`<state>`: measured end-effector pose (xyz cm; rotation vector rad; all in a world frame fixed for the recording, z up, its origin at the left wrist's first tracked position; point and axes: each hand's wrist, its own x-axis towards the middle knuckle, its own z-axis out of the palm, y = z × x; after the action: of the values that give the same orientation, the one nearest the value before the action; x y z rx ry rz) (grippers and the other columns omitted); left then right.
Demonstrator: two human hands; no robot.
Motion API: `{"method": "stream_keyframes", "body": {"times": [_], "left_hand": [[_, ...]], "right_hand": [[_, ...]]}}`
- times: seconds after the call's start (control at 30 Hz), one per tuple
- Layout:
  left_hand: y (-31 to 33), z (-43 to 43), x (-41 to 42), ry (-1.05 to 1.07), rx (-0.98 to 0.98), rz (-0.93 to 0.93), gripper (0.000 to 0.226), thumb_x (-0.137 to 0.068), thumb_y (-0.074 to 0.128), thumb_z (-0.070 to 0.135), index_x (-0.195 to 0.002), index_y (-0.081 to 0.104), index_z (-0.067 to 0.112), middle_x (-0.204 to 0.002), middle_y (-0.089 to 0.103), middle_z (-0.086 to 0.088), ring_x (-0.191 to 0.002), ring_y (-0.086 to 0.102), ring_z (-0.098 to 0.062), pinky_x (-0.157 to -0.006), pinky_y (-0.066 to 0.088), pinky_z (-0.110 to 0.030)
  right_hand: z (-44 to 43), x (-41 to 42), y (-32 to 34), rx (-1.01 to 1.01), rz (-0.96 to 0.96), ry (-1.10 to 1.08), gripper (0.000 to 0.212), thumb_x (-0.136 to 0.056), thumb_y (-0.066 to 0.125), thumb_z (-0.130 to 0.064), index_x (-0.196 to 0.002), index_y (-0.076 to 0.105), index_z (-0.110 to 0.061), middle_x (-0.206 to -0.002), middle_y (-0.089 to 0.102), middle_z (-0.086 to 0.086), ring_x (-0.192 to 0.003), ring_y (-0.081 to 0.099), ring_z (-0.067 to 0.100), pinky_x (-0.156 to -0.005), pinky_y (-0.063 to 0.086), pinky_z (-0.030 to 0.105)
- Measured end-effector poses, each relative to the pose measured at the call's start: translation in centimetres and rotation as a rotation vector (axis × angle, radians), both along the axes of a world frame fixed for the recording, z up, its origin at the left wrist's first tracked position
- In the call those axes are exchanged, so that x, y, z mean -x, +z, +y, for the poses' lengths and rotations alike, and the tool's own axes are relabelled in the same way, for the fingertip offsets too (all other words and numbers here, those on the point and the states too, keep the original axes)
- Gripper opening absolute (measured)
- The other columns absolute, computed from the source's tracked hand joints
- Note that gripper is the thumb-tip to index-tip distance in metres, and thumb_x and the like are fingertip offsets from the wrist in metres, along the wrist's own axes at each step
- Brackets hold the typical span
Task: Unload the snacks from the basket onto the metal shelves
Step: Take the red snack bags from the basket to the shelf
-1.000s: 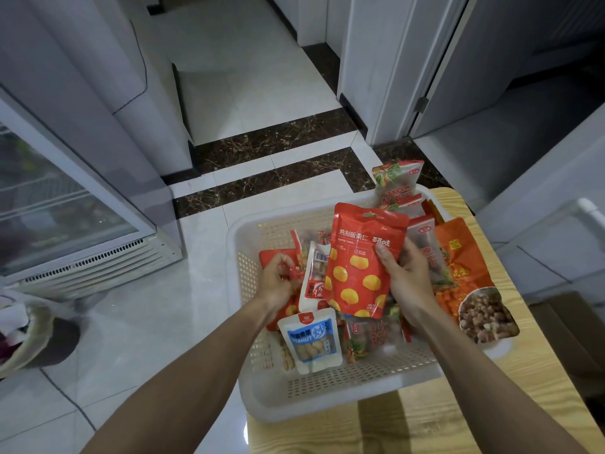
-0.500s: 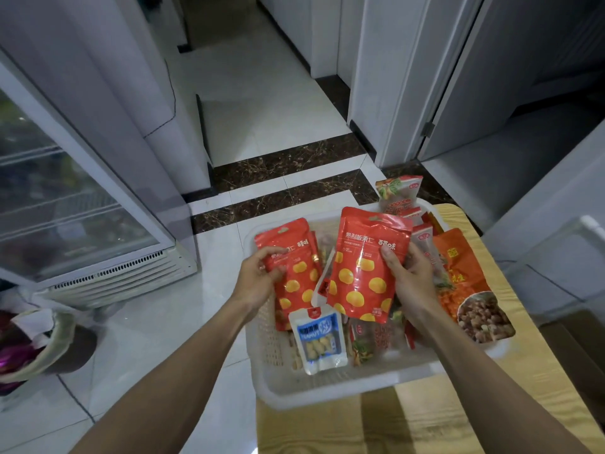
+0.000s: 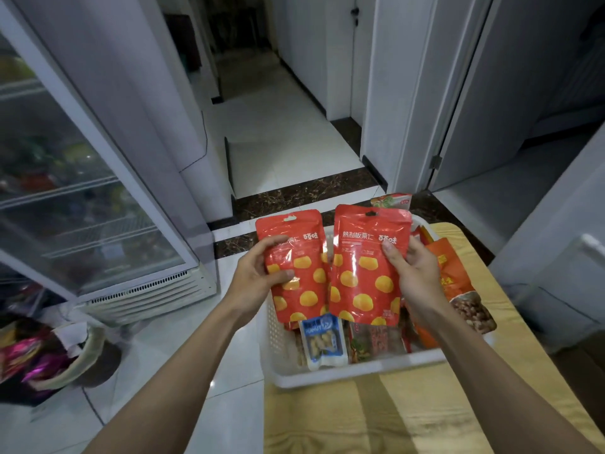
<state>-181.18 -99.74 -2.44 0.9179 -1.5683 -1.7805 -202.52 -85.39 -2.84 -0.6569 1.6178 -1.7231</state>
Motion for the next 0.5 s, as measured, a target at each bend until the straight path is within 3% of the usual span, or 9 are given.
{"method": "stream_keyframes", "body": {"times": [0.23, 0.37, 0.5], "left_hand": [[2.0, 5.3, 0.4, -0.169, -0.016, 0.051, 0.077, -0.063, 0.08, -0.004, -0.129, 0.058, 0.027, -0.129, 0.056, -0.003, -0.111, 0.065, -0.019, -0.08, 0.059, -0.04], [3.2, 8.1, 0.6, -0.286, 0.04, 0.071, 0.079, -0.06, 0.082, 0.001, -0.128, 0.057, 0.032, -0.129, 0.055, -0.001, -0.111, 0.065, -0.019, -0.079, 0.059, -0.04], [4.7, 11.3, 0.0, -0.361, 0.069, 0.113, 0.077, -0.059, 0.083, 0.003, -0.126, 0.059, 0.035, -0.124, 0.058, 0.003, -0.106, 0.067, -0.016, -0.076, 0.06, -0.038]], "right_hand": [[5.8, -1.3, 2.3, 0.04, 0.046, -0.047, 0.012, -0.094, 0.061, -0.028, -0.106, 0.062, -0.03, -0.098, 0.076, -0.002, -0.084, 0.074, 0.016, -0.065, 0.06, 0.029], [10.3, -3.4, 3.4, 0.026, 0.062, -0.166, 0.026, -0.093, 0.063, -0.031, -0.117, 0.056, -0.025, -0.102, 0.074, 0.005, -0.084, 0.075, 0.02, -0.069, 0.061, 0.039], [15.4, -6.7, 5.2, 0.048, 0.14, -0.335, 0.042, -0.091, 0.066, -0.031, -0.127, 0.045, -0.039, -0.104, 0.07, -0.002, -0.082, 0.074, 0.015, -0.06, 0.059, 0.029]]}}
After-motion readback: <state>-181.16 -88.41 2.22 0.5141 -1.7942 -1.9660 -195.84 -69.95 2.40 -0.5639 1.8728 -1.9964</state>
